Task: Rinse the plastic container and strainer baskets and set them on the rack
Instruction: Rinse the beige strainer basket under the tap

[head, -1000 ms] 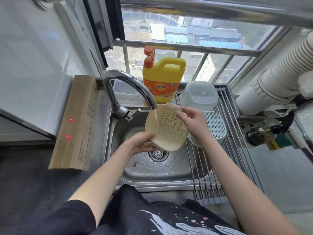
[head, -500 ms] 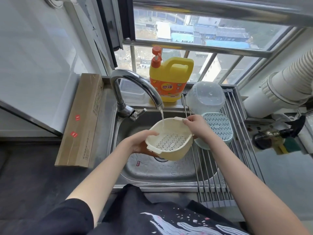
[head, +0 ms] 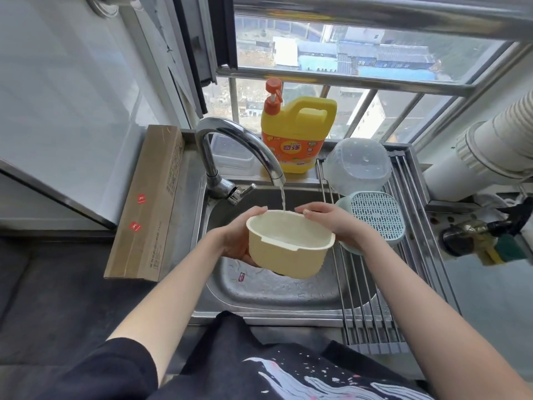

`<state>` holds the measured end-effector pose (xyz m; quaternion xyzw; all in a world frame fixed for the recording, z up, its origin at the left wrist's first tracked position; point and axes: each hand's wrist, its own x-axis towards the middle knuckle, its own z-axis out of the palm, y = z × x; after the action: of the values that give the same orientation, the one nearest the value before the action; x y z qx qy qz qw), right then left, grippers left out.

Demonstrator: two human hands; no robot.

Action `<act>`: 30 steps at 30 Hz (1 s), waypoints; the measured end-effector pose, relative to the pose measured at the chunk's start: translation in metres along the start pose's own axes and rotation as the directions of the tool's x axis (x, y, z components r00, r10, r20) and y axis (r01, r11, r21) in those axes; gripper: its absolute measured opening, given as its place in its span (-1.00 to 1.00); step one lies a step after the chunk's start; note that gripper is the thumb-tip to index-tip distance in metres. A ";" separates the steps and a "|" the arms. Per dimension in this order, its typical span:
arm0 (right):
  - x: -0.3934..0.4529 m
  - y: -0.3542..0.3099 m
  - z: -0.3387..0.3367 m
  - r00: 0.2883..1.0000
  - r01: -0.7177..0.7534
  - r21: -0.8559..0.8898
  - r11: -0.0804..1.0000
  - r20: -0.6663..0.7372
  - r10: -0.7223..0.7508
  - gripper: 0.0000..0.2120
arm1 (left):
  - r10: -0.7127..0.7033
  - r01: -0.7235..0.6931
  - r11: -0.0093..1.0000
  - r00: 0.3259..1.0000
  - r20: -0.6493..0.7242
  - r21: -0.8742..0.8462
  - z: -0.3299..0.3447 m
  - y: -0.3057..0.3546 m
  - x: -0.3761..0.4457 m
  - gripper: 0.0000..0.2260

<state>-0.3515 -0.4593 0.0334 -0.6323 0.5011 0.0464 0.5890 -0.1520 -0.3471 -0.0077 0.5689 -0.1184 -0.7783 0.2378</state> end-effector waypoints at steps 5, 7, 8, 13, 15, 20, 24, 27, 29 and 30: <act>0.012 -0.021 0.008 0.995 0.096 -0.199 0.975 -0.017 -0.101 -0.69 | 0.102 -0.096 0.994 0.986 -0.129 0.053 -0.003 0.000 0.000 -0.42; 0.016 -0.025 0.009 0.992 0.105 -0.204 0.973 -0.043 -0.116 -0.67 | 0.147 -0.127 0.985 0.971 -0.188 0.114 -0.003 -0.001 -0.001 -0.35; 0.018 -0.025 0.009 0.991 0.103 -0.197 0.975 -0.058 -0.117 -0.67 | 0.164 -0.139 0.982 0.964 -0.211 0.131 -0.006 -0.003 -0.001 -0.34; 0.024 -0.016 0.007 0.996 0.068 0.025 0.997 -0.066 -0.066 -0.70 | 0.396 -0.344 0.907 0.893 -0.214 0.244 -0.025 -0.015 -0.006 -0.39; 0.023 -0.014 0.009 0.998 0.049 0.074 0.996 -0.044 -0.046 -0.69 | 0.434 -0.371 0.892 0.865 -0.253 0.259 -0.025 -0.017 -0.011 -0.41; 0.024 -0.010 0.014 0.996 0.065 0.076 0.995 -0.061 -0.061 -0.69 | 0.573 -0.496 0.812 0.778 -0.257 0.308 -0.017 -0.019 -0.022 -0.59; 0.026 -0.013 0.016 0.989 0.085 0.102 0.991 -0.127 -0.072 -0.71 | 0.616 -0.521 0.778 0.742 -0.264 0.350 -0.013 -0.021 -0.024 -0.63; 0.026 -0.016 0.022 0.981 0.130 0.068 0.989 -0.155 -0.118 -0.73 | 0.633 -0.510 0.757 0.727 -0.266 0.410 -0.015 -0.022 -0.024 -0.62; 0.026 -0.018 0.027 0.969 0.180 0.021 0.983 -0.174 -0.174 -0.75 | 0.652 -0.507 0.738 0.706 -0.278 0.445 -0.015 -0.022 -0.027 -0.62; 0.026 -0.018 0.029 0.956 0.212 -0.026 0.977 -0.201 -0.212 -0.77 | 0.661 -0.506 0.730 0.693 -0.288 0.460 -0.014 -0.022 -0.028 -0.62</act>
<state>-0.3103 -0.4549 0.0203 -0.6849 0.4877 -0.0807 0.5353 -0.1368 -0.3128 0.0010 0.6900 -0.3741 -0.4791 0.3929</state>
